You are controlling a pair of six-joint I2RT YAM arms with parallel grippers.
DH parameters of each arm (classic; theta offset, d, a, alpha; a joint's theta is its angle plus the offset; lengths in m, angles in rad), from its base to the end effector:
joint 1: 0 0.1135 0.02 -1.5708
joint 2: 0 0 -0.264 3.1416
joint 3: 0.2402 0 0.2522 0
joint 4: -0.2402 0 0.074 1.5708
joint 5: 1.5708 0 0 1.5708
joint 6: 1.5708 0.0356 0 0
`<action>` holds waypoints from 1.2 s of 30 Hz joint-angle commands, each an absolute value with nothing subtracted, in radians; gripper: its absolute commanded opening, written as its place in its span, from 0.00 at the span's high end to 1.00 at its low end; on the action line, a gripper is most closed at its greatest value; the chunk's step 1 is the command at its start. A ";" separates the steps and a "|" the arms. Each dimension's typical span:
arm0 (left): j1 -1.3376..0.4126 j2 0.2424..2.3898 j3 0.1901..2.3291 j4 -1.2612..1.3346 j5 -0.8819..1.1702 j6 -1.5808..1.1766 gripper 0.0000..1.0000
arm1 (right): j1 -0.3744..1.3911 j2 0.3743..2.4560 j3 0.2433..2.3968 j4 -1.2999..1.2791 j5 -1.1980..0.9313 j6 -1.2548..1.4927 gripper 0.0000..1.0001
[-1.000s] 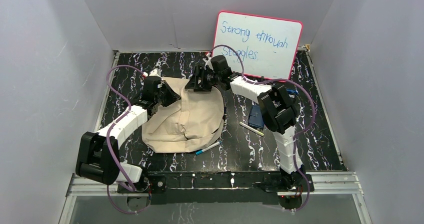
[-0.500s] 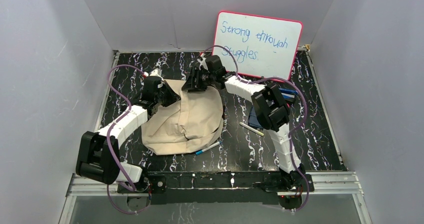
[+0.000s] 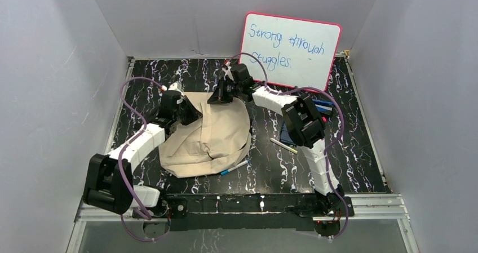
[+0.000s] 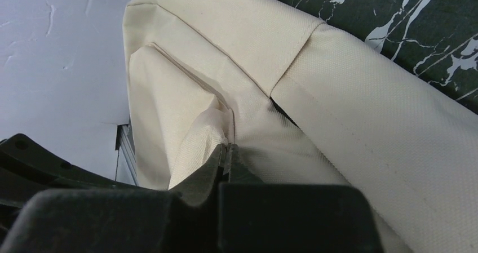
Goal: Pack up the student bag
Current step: Unzip the student bag at the center of the board.
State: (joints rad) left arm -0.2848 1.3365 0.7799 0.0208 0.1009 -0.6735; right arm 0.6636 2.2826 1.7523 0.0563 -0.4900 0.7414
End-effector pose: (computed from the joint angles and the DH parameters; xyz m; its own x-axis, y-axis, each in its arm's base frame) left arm 0.2797 -0.0856 0.2360 -0.6092 -0.4682 -0.6400 -0.0221 0.8168 -0.5765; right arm 0.4055 0.3384 0.1931 -0.8550 0.0879 -0.5111 -0.4013 0.5123 0.7593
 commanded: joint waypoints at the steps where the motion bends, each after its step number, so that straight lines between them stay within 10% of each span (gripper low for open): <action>1: -0.296 1.243 0.739 -0.070 0.166 -0.682 1.00 | 0.647 2.253 1.738 0.141 -0.415 0.778 1.00; 36: -0.310 0.848 0.543 -0.388 0.245 -0.782 1.00 | 0.499 2.261 1.826 0.118 -0.239 0.762 1.00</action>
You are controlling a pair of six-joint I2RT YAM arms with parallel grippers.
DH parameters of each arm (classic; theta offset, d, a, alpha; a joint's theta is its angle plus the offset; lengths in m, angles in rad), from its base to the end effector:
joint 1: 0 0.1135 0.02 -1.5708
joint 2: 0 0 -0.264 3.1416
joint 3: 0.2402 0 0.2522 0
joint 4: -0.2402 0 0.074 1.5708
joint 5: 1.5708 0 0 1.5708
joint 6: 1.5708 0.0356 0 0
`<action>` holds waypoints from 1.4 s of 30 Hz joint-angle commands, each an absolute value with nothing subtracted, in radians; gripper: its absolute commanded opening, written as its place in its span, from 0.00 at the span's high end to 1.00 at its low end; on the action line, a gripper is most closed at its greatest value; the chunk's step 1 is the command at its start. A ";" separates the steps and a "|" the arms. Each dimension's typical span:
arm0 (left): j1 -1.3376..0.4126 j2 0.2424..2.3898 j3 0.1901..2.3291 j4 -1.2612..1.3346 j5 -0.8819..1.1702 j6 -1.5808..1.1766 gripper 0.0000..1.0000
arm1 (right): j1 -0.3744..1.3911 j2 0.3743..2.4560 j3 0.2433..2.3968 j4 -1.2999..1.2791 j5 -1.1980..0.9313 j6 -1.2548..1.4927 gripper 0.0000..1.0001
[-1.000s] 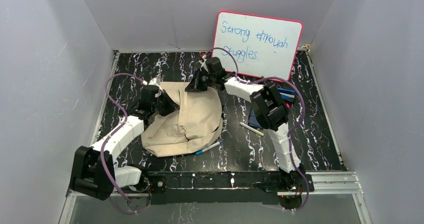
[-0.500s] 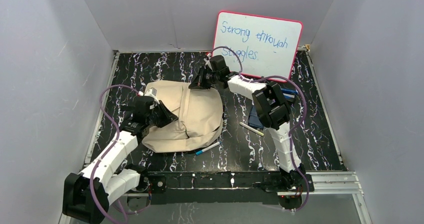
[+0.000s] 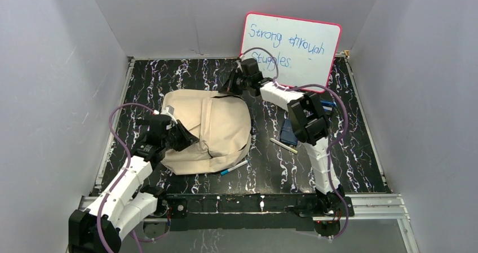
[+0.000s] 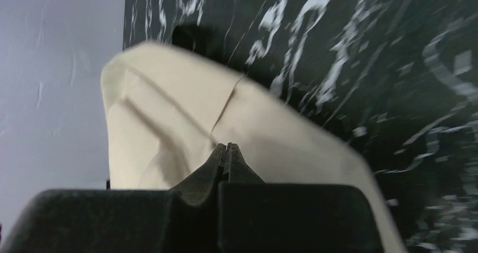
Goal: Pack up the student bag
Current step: Unzip the student bag at the center of the board.
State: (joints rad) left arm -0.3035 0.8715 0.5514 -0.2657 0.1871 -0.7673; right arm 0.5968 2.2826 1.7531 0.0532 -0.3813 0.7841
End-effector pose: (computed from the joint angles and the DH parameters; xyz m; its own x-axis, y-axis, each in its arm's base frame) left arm 0.1815 -0.0638 0.2352 -0.6863 -0.4998 -0.5284 -0.0484 0.7563 -0.6525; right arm 0.4304 0.3084 0.1924 -0.8301 0.2285 -0.5087 -0.2952 0.5940 0.7484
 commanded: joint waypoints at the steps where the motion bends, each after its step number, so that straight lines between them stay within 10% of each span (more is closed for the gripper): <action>1: -0.311 0.852 0.546 -0.388 0.250 -0.785 1.00 | 0.494 2.262 1.832 0.118 -0.240 0.764 1.00; 9: -0.311 0.871 0.534 -0.400 0.238 -0.776 1.00 | 0.474 2.256 1.847 0.090 -0.333 0.723 1.00; 17: -0.311 0.933 0.544 -0.398 0.191 -0.769 1.00 | 0.586 2.139 1.720 0.052 -0.380 0.634 0.51; 29: -0.311 0.928 0.553 -0.395 0.187 -0.767 1.00 | 0.749 2.136 1.649 0.031 -0.310 0.695 0.29; 36: -0.310 0.930 0.555 -0.390 0.184 -0.766 1.00 | 0.807 2.191 1.699 -0.088 -0.206 0.685 0.33; 42: -0.310 0.915 0.543 -0.390 0.182 -0.782 1.00 | 0.799 2.211 1.734 -0.034 -0.185 0.679 0.86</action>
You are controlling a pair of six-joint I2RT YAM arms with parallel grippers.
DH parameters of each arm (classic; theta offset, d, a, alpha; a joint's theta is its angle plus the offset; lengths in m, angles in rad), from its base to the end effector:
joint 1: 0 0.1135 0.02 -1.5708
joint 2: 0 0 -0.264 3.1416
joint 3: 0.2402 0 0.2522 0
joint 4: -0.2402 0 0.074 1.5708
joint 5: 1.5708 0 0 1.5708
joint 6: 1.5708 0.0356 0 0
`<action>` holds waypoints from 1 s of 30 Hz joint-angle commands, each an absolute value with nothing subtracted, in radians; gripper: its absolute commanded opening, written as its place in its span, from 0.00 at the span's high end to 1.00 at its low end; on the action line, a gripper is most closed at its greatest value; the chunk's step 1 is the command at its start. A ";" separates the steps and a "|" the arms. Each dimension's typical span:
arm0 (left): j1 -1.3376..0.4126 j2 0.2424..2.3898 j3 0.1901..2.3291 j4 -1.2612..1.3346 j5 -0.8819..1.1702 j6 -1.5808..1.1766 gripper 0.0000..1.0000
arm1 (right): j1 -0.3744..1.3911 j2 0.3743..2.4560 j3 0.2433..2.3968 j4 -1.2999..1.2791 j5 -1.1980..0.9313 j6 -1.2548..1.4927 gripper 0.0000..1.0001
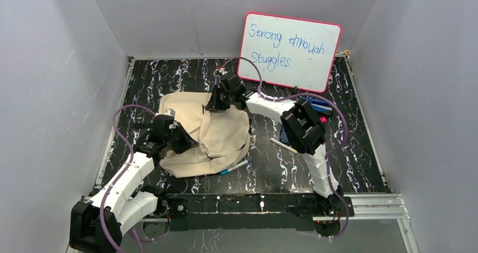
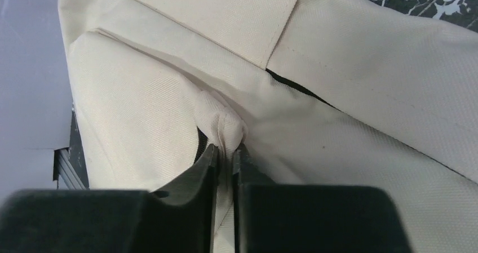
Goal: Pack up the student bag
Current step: Unzip the student bag at the center of the board.
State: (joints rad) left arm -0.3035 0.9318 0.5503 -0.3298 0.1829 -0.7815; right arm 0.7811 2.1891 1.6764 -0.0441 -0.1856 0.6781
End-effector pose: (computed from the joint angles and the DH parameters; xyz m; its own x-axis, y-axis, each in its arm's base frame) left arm 0.1840 -0.0644 0.2187 -0.7418 -0.4934 -0.4541 -0.1368 0.7743 -0.6178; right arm 0.3564 0.3626 0.2031 -0.7961 0.0789 -0.6000 -0.3901 0.6911 0.6085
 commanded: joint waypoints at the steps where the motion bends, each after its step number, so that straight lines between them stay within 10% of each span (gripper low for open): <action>1: -0.311 0.910 0.539 -0.394 0.177 -0.789 1.00 | 0.795 2.212 1.742 -0.028 -0.178 0.677 0.93; 30: -0.317 0.952 0.589 -0.449 0.216 -0.744 1.00 | 0.499 2.322 1.975 -0.057 -0.216 0.710 1.00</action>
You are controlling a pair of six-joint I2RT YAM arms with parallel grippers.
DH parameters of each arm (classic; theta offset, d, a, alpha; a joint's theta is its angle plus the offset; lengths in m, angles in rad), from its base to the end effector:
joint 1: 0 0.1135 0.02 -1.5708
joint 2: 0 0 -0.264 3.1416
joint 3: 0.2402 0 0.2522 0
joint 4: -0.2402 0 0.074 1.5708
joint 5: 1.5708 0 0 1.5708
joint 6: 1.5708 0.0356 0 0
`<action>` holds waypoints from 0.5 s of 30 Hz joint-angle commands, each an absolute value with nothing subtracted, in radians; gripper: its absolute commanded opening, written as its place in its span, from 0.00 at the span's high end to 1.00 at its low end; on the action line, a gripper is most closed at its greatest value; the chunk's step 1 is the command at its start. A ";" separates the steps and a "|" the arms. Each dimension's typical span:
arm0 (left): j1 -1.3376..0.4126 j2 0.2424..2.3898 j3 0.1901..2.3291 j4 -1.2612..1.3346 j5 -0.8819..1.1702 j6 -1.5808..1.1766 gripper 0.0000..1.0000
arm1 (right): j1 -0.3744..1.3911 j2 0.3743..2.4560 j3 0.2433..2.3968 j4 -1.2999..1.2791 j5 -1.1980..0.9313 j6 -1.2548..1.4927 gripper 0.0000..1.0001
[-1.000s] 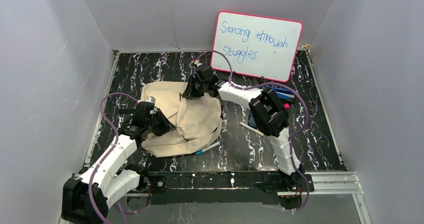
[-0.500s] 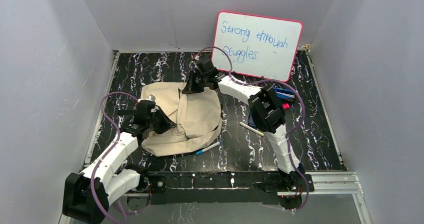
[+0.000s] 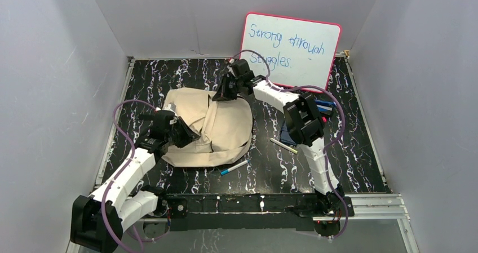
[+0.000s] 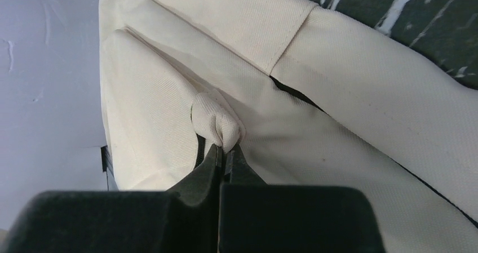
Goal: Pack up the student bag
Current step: Unzip the student bag at the center of the board.
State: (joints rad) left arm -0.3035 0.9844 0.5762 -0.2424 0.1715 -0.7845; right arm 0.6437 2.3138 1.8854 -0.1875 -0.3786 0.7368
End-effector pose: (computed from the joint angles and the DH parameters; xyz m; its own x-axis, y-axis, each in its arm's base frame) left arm 0.1980 -0.0684 0.2252 -0.7087 -0.5075 -0.4901 -0.1082 0.7646 -0.6353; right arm 0.4190 0.3309 0.1989 -0.8791 0.1210 -0.4611 -0.2813 0.6493 0.7066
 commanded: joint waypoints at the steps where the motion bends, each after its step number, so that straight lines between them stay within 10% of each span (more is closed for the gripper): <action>1: -0.316 0.950 0.588 -0.450 0.217 -0.745 1.00 | 0.493 2.325 1.979 -0.059 -0.219 0.707 1.00; 15: -0.316 0.992 0.569 -0.453 0.167 -0.773 1.00 | 0.467 2.340 1.992 -0.058 -0.315 0.660 0.99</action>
